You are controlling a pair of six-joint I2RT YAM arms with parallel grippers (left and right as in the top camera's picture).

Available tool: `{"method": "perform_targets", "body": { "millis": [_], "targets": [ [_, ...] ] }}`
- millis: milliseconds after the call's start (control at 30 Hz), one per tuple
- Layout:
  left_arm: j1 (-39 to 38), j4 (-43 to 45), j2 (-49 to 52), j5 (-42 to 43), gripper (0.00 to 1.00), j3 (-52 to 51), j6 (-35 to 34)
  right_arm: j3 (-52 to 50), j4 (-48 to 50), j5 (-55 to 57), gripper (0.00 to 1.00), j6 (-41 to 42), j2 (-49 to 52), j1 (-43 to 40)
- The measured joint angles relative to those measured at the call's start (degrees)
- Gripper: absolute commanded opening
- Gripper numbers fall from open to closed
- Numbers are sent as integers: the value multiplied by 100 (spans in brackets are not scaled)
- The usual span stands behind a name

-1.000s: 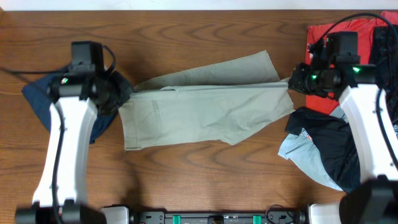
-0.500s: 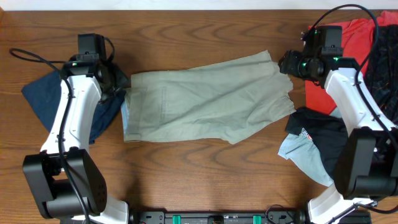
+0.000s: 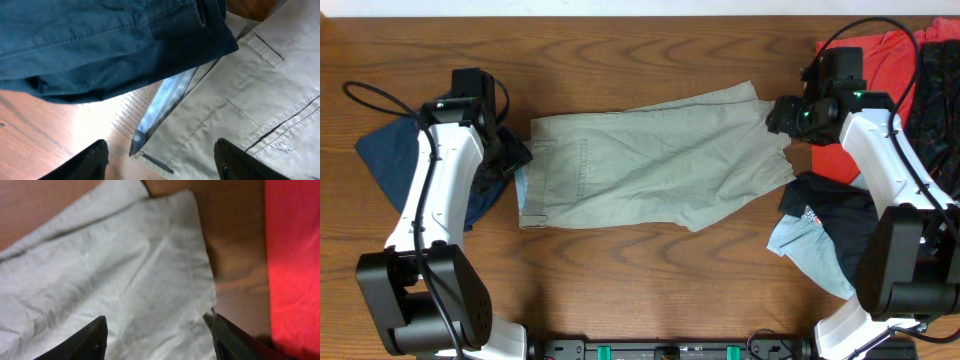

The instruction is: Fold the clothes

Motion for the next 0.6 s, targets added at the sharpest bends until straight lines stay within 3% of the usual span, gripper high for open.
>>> {"method": "perform_targets", "body": {
  "millis": [333, 433, 600],
  "targets": [
    [0, 470, 396, 568, 76, -461, 629, 0, -463, 0, 72, -37, 0, 201],
    [0, 503, 675, 861, 60, -468, 737, 0, -514, 0, 71, -39, 0, 264],
    [-4, 476, 796, 1108, 60, -544, 876, 0, -776, 155, 71, -39, 0, 295]
  ]
}}
